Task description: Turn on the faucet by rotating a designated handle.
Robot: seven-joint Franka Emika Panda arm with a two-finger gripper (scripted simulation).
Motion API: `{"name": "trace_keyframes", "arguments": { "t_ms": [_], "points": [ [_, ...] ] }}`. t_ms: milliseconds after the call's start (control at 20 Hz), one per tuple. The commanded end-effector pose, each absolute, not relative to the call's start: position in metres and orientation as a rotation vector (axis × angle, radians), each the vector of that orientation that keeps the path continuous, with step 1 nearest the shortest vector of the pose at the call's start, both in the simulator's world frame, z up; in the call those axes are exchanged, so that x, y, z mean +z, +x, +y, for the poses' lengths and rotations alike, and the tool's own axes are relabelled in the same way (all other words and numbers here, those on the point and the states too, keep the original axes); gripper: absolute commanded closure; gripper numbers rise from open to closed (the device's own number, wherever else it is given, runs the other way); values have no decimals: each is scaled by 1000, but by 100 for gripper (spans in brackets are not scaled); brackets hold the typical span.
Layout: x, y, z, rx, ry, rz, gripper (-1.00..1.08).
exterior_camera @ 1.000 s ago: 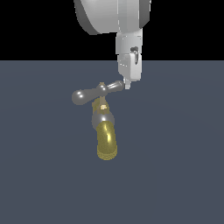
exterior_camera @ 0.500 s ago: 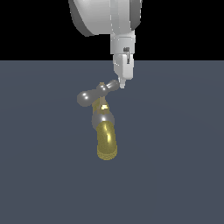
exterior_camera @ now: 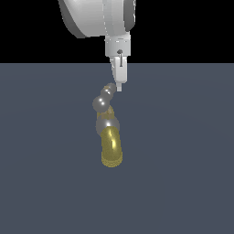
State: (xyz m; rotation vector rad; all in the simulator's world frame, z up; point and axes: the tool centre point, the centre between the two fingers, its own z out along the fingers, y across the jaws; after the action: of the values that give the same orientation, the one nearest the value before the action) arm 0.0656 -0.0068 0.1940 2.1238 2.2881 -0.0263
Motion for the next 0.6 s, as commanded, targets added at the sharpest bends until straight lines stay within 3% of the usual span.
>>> {"name": "trace_keyframes", "arguments": {
  "t_ms": [0, 150, 200, 550],
  "points": [
    [195, 63, 63, -2, 2048, 2381, 108],
    [195, 63, 79, 0, 2042, 2387, 108],
    [194, 67, 23, -23, 2114, 2300, 108],
    [194, 50, 54, -17, 2095, 2324, 108]
  ]
}}
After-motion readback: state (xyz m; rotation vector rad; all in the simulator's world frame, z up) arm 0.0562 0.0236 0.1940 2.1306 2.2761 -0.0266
